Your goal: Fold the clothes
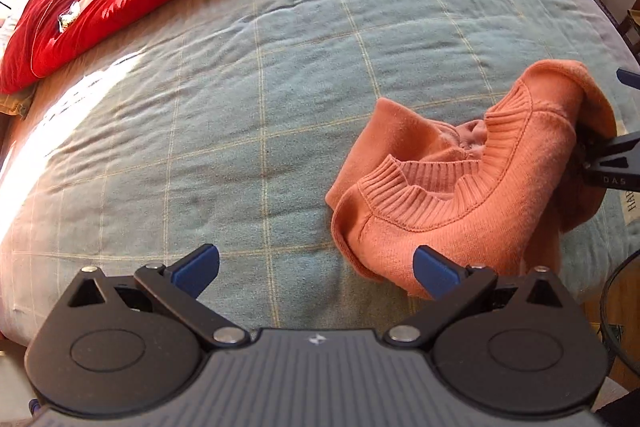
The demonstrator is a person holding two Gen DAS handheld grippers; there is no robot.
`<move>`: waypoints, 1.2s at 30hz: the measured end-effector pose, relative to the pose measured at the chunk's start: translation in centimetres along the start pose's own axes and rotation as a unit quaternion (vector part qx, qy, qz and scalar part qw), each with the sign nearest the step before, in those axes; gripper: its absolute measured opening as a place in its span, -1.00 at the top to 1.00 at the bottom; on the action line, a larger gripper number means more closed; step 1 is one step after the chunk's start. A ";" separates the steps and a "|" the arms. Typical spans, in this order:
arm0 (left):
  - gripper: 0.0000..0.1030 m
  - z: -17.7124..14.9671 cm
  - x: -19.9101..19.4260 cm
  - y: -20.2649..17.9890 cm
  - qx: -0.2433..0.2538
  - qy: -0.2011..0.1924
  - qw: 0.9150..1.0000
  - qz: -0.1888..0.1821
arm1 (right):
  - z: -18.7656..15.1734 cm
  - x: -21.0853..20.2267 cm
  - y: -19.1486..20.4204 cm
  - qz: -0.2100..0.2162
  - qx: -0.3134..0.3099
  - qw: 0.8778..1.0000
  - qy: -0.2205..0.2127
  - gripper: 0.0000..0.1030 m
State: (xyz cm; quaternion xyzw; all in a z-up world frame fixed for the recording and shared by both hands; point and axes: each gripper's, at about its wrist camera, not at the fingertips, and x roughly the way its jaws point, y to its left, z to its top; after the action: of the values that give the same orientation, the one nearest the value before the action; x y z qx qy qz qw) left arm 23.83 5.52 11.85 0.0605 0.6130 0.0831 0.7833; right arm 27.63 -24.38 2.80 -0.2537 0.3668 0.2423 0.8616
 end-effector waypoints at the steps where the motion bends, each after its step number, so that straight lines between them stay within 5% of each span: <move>1: -0.99 0.0 0.1 -0.1 0.002 0.001 1.000 0.003 | 0.1 0.1 0.0 0.013 -0.003 1.000 0.003 -1.00; 4: -0.99 0.2 0.6 -0.1 -0.003 0.002 1.000 0.002 | 0.3 0.6 0.7 0.034 -0.026 0.999 0.003 -1.00; 12: -0.99 0.1 3.7 1.7 0.011 0.003 0.999 -0.046 | 2.0 3.2 -1.3 -0.103 -0.025 0.993 0.050 -1.00; 16: -0.99 0.0 6.0 3.1 0.044 0.005 0.997 -0.068 | 2.4 4.8 -2.2 -0.137 -0.022 0.986 0.088 -1.00; 26: -0.99 -1.9 8.7 2.6 0.080 0.014 0.974 -0.210 | 3.1 8.1 -2.6 -0.201 -0.026 0.967 0.151 -1.00; 36: -0.99 -2.0 11.8 -0.5 0.045 0.013 0.982 -0.180 | 2.1 9.4 -3.0 -0.182 -0.040 0.972 0.146 -1.00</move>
State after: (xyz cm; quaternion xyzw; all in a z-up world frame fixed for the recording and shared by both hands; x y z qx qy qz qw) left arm 24.71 7.47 0.05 -0.0171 0.6272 -0.0865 0.7738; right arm 36.26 -23.19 -2.28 -0.3828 0.4262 0.0564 0.8177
